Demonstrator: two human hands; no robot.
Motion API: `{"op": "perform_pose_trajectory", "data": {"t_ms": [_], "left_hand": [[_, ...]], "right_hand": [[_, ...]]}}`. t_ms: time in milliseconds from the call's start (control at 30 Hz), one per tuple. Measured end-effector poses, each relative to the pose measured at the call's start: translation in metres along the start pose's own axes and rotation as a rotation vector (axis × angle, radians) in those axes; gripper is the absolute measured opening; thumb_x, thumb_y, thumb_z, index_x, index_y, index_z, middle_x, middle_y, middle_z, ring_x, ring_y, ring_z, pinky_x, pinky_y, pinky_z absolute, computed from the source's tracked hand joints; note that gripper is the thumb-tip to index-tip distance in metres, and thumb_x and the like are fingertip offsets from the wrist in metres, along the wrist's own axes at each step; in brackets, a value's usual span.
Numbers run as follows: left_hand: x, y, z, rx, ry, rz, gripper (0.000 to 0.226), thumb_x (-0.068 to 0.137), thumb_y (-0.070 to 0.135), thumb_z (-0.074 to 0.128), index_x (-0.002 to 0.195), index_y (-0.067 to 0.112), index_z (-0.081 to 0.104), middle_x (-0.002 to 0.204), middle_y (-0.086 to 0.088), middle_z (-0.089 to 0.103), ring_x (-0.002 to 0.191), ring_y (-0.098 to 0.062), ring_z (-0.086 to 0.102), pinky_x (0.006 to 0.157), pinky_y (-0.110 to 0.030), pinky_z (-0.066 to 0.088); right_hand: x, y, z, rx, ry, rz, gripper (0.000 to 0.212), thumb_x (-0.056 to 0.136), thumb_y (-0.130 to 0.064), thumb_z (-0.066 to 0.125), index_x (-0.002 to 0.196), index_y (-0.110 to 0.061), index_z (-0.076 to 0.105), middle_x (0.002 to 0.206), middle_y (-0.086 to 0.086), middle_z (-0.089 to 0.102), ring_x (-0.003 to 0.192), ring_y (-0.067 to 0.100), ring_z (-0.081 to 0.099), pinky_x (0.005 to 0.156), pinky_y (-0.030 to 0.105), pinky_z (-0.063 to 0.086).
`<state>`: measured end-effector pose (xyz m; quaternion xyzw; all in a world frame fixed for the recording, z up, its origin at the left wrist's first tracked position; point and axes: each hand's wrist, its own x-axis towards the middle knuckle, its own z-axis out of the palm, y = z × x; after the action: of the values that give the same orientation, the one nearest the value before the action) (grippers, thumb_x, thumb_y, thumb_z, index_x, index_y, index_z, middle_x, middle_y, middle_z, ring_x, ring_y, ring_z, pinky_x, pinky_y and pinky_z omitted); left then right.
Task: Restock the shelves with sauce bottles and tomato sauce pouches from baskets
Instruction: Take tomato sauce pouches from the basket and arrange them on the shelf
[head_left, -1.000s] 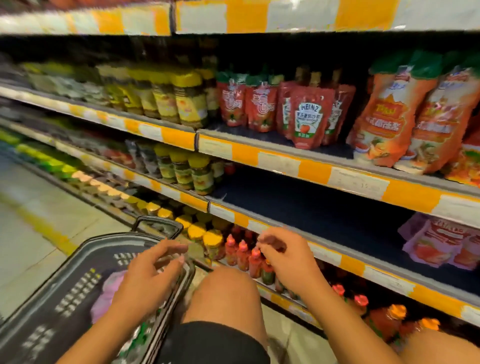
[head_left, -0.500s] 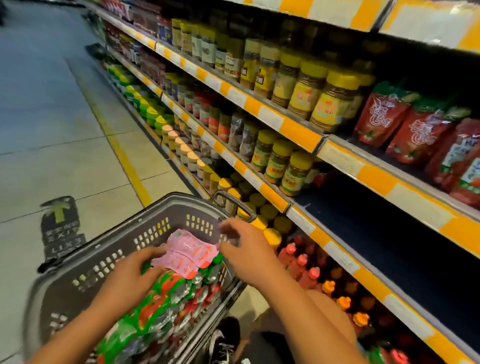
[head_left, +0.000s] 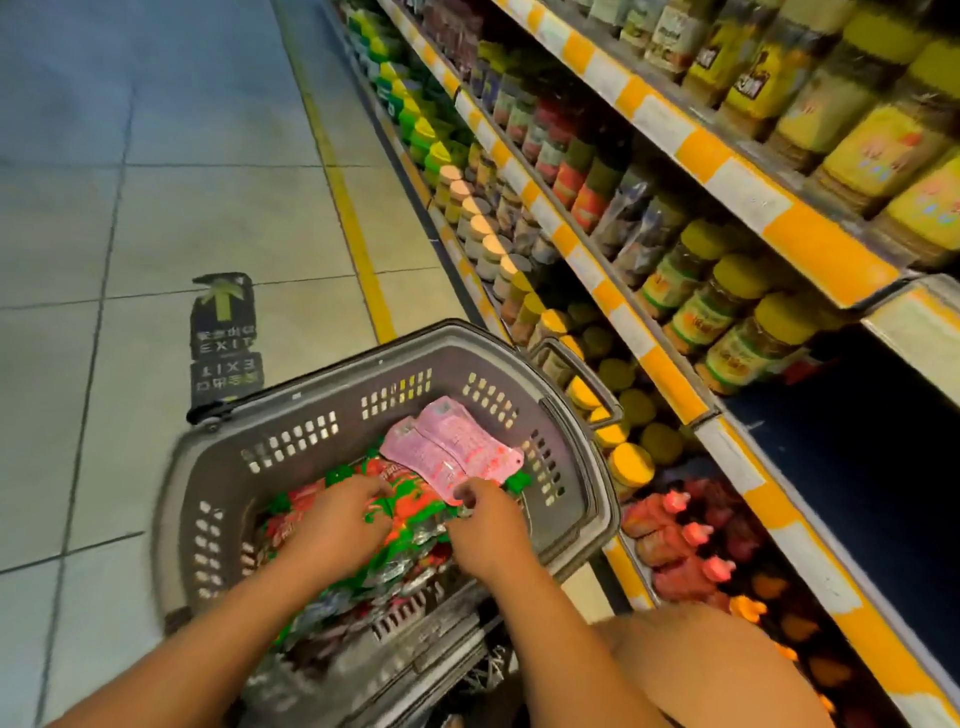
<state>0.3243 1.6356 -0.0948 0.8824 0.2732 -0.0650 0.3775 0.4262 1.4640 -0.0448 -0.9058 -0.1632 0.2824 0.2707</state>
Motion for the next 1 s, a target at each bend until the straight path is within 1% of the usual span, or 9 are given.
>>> {"op": "perform_pose_trajectory", "data": {"t_ms": [100, 200, 333, 467, 567, 667, 767, 900, 1000], "left_hand": [[0.011, 0.013, 0.014, 0.028, -0.017, 0.049, 0.037, 0.083, 0.023, 0.074, 0.12, 0.029, 0.071, 0.124, 0.004, 0.069, 0.114, -0.019, 0.064, 0.094, -0.032, 0.049], [0.023, 0.028, 0.031, 0.006, -0.033, 0.131, 0.038, 0.084, 0.02, 0.075, 0.122, 0.025, 0.07, 0.12, 0.008, 0.065, 0.111, -0.016, 0.062, 0.091, -0.032, 0.049], [0.043, 0.042, 0.057, 0.05, -0.044, 0.195, 0.051, 0.084, 0.024, 0.076, 0.134, 0.022, 0.063, 0.133, -0.001, 0.057, 0.124, -0.025, 0.054, 0.102, -0.034, 0.045], [0.059, 0.052, 0.084, 0.124, -0.053, 0.195, 0.074, 0.087, 0.033, 0.074, 0.154, 0.024, 0.044, 0.158, -0.008, 0.038, 0.145, -0.029, 0.037, 0.117, -0.04, 0.037], [0.066, 0.057, 0.098, 0.202, -0.04, 0.183, 0.077, 0.092, 0.032, 0.07, 0.159, 0.026, 0.033, 0.166, -0.009, 0.026, 0.153, -0.031, 0.024, 0.12, -0.045, 0.035], [0.074, 0.054, 0.104, 0.223, 0.015, 0.17, 0.073, 0.091, 0.027, 0.067, 0.157, 0.026, 0.035, 0.161, -0.01, 0.031, 0.147, -0.033, 0.031, 0.113, -0.048, 0.042], [0.083, 0.051, 0.105, 0.219, 0.079, 0.138, 0.067, 0.09, 0.031, 0.066, 0.15, 0.029, 0.038, 0.151, -0.01, 0.039, 0.137, -0.033, 0.04, 0.105, -0.05, 0.047], [0.089, 0.059, 0.106, 0.229, 0.093, 0.096, 0.067, 0.087, 0.034, 0.07, 0.146, 0.03, 0.038, 0.145, -0.008, 0.039, 0.132, -0.033, 0.042, 0.095, -0.05, 0.052], [0.091, 0.064, 0.106, 0.252, 0.098, 0.072, 0.068, 0.087, 0.035, 0.071, 0.146, 0.03, 0.037, 0.143, -0.007, 0.039, 0.127, -0.034, 0.044, 0.088, -0.048, 0.053]], "right_hand": [[0.009, 0.014, -0.009, -0.03, 0.063, 0.008, 0.039, 0.09, -0.013, 0.065, 0.129, -0.02, 0.062, 0.132, 0.005, 0.061, 0.115, 0.027, 0.06, 0.094, 0.04, 0.053], [0.019, 0.025, -0.019, -0.02, 0.109, 0.053, 0.041, 0.09, -0.014, 0.065, 0.132, -0.017, 0.061, 0.129, 0.005, 0.058, 0.113, 0.028, 0.06, 0.086, 0.032, 0.048], [0.035, 0.033, -0.017, -0.002, 0.159, 0.086, 0.036, 0.083, -0.014, 0.065, 0.119, -0.016, 0.065, 0.117, 0.008, 0.062, 0.106, 0.031, 0.062, 0.083, 0.034, 0.051], [0.048, 0.037, -0.011, -0.026, 0.122, 0.166, 0.051, 0.082, -0.018, 0.064, 0.132, -0.016, 0.06, 0.126, 0.011, 0.054, 0.116, 0.034, 0.057, 0.093, 0.041, 0.053], [0.06, 0.041, -0.008, -0.004, 0.078, 0.219, 0.056, 0.081, -0.029, 0.063, 0.136, -0.018, 0.054, 0.125, 0.013, 0.056, 0.115, 0.037, 0.059, 0.092, 0.044, 0.055], [0.068, 0.045, -0.008, 0.017, 0.101, 0.247, 0.06, 0.083, -0.035, 0.063, 0.139, -0.019, 0.051, 0.126, 0.015, 0.054, 0.114, 0.037, 0.059, 0.094, 0.042, 0.054], [0.074, 0.05, -0.008, 0.014, 0.142, 0.256, 0.061, 0.086, -0.031, 0.066, 0.144, -0.02, 0.048, 0.13, 0.014, 0.053, 0.117, 0.036, 0.057, 0.096, 0.042, 0.052], [0.08, 0.053, -0.007, 0.064, 0.09, 0.271, 0.064, 0.078, -0.037, 0.063, 0.14, -0.025, 0.052, 0.123, 0.01, 0.06, 0.109, 0.033, 0.062, 0.092, 0.044, 0.056], [0.085, 0.055, -0.007, 0.115, 0.079, 0.282, 0.064, 0.082, -0.038, 0.065, 0.143, -0.026, 0.05, 0.128, 0.01, 0.058, 0.111, 0.033, 0.062, 0.093, 0.041, 0.055]]}}
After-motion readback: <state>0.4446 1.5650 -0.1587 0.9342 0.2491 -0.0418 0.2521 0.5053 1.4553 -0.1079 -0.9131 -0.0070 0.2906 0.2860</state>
